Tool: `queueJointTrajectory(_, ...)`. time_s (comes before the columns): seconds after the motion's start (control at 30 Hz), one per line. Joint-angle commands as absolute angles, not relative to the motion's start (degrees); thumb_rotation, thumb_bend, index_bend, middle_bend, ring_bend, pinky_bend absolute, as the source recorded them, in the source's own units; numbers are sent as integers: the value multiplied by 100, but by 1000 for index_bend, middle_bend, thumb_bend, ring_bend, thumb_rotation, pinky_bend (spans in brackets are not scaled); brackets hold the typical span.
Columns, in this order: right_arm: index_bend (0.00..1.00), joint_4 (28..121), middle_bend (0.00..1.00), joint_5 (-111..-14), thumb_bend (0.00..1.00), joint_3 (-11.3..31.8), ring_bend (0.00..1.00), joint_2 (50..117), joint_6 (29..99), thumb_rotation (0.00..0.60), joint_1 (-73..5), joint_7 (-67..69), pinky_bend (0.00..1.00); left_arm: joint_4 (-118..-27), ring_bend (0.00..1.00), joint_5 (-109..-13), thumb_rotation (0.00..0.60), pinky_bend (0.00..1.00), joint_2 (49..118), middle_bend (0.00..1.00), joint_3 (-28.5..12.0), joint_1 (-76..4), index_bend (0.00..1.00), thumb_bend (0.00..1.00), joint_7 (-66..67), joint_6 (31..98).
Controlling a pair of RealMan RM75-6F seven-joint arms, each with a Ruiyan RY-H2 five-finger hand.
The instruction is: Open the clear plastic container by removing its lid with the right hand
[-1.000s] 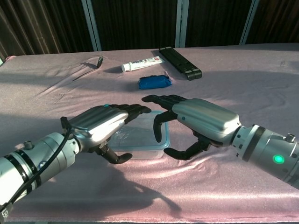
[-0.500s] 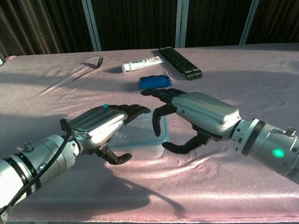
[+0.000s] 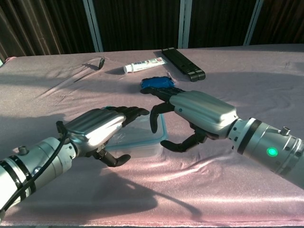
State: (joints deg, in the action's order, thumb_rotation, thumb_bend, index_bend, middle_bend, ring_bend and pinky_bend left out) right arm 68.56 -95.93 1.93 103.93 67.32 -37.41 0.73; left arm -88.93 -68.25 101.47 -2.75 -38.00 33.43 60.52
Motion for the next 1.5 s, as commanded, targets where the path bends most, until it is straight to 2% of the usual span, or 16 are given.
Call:
queueJointTrajectory(0.03, 586, 6818, 132, -9597, 482, 216, 0, 10423, 6774, 600, -3751, 75, 8, -8908, 684, -6837, 600, 568, 10124, 513, -271, -3790, 0, 337, 3324, 6049)
queueJointTrajectory(0.43, 592, 6790, 132, -9594, 483, 272, 0, 10463, 6825, 600, -3818, -1, 9, -8932, 690, -6950, 600, 578, 10098, 524, -234, -3758, 0, 337, 3295, 6060)
queueJointTrajectory(0.8, 648, 6877, 132, -9549, 483, 285, 0, 10400, 6835, 600, -3830, -25, 16, -8884, 695, -7027, 600, 585, 10104, 528, -246, -3715, 0, 337, 3239, 6104)
queueJointTrajectory(1.5, 645, 7010, 132, -9411, 483, 388, 0, 10297, 6771, 600, -3888, -142, 20, -8759, 699, -7106, 600, 591, 10123, 537, -277, -3648, 0, 337, 3112, 6117)
